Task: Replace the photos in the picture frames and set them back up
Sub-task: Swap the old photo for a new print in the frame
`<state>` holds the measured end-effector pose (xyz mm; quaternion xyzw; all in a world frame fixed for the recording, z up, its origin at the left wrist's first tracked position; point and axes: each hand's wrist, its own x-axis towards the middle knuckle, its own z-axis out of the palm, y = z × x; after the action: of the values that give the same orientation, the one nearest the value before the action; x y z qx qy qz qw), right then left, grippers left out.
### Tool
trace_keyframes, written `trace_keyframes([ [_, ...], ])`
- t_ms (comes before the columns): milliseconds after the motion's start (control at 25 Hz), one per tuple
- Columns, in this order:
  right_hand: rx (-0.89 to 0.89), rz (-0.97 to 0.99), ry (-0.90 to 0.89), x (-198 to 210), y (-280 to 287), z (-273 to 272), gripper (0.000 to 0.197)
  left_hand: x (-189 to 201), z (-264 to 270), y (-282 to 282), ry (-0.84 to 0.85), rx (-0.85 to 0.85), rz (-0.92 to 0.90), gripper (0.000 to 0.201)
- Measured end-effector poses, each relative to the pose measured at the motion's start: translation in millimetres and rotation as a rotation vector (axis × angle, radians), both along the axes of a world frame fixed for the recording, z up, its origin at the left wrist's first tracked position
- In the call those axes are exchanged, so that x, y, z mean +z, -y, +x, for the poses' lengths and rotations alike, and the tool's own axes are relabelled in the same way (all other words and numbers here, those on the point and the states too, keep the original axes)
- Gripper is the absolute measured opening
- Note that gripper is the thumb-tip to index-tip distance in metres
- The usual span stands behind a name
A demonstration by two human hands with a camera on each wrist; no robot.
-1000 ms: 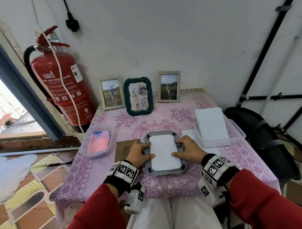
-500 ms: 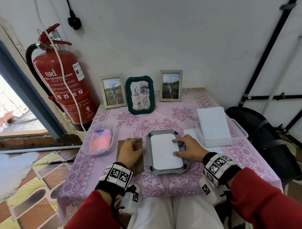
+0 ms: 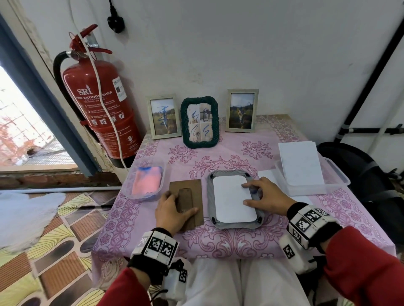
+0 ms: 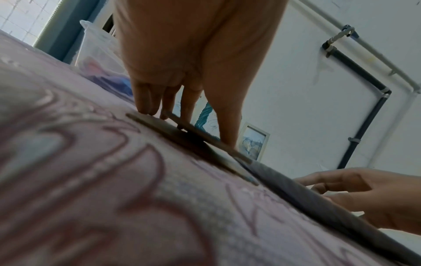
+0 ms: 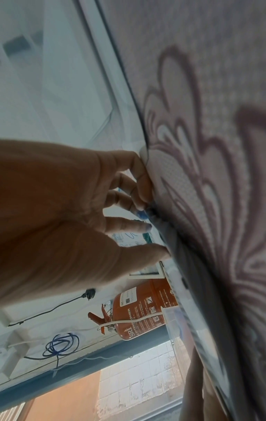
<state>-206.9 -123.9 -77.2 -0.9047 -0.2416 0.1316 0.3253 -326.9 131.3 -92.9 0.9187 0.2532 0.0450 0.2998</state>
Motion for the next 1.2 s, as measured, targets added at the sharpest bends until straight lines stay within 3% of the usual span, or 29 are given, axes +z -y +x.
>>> trace_keyframes([
  [400, 0.013, 0.006, -0.017, 0.7, -0.1, 0.3, 0.055, 6.8, 8.6, 17.0, -0.063, 0.129, 0.042, 0.064],
  [720, 0.011, 0.01, -0.013, 1.8, -0.5, -1.5, 0.055, 20.2, 13.2, 32.0, -0.105, 0.271, -0.059, 0.072],
  [840, 0.013, 0.005, -0.012, 2.3, -0.4, -1.6, 0.055, 22.3, 14.0, 31.3, -0.01, 0.236, -0.148, 0.066],
  [1000, 0.014, -0.002, -0.014, 1.9, -0.2, -1.7, 0.055, 34.0, 15.0, 22.7, 0.187, 0.187, -0.282, 0.039],
  [1200, 0.009, -0.009, -0.008, 1.8, -0.6, -1.2, 0.056, 52.4, 20.4, 11.5, 0.262, 0.176, -0.302, 0.038],
])
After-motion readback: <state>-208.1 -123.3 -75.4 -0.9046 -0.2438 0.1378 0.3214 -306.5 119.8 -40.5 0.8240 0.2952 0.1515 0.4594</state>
